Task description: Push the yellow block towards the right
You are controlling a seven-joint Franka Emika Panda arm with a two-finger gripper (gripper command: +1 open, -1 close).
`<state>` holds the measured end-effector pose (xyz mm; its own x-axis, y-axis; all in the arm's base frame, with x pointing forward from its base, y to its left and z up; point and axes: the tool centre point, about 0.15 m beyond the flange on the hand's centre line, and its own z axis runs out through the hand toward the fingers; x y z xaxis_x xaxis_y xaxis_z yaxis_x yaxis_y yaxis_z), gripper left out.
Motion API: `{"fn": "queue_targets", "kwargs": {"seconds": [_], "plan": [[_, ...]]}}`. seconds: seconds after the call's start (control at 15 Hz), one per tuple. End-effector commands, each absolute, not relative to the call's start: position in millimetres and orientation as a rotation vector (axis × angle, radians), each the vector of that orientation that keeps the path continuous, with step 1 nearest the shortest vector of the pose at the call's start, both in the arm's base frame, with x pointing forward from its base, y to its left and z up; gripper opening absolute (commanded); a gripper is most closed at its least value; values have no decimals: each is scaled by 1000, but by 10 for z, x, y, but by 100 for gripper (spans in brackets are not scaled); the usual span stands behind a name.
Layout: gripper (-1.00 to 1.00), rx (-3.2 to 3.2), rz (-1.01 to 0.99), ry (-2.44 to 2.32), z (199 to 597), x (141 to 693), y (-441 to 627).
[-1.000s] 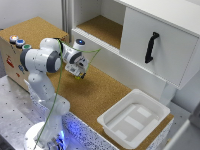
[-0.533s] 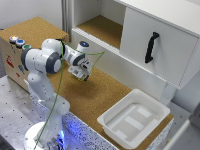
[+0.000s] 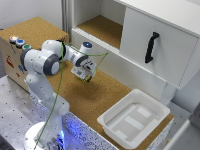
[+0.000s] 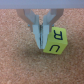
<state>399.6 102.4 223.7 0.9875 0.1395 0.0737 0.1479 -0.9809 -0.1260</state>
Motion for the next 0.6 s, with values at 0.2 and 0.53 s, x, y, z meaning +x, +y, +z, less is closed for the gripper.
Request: {"fn": "queue_targets", "kwargs": {"seconds": [0.2,0.53], "plan": [[-100,-3158,-38,-128,2318,4271,696],[-100,-3212,46,-91,2254,4218,495]]}}
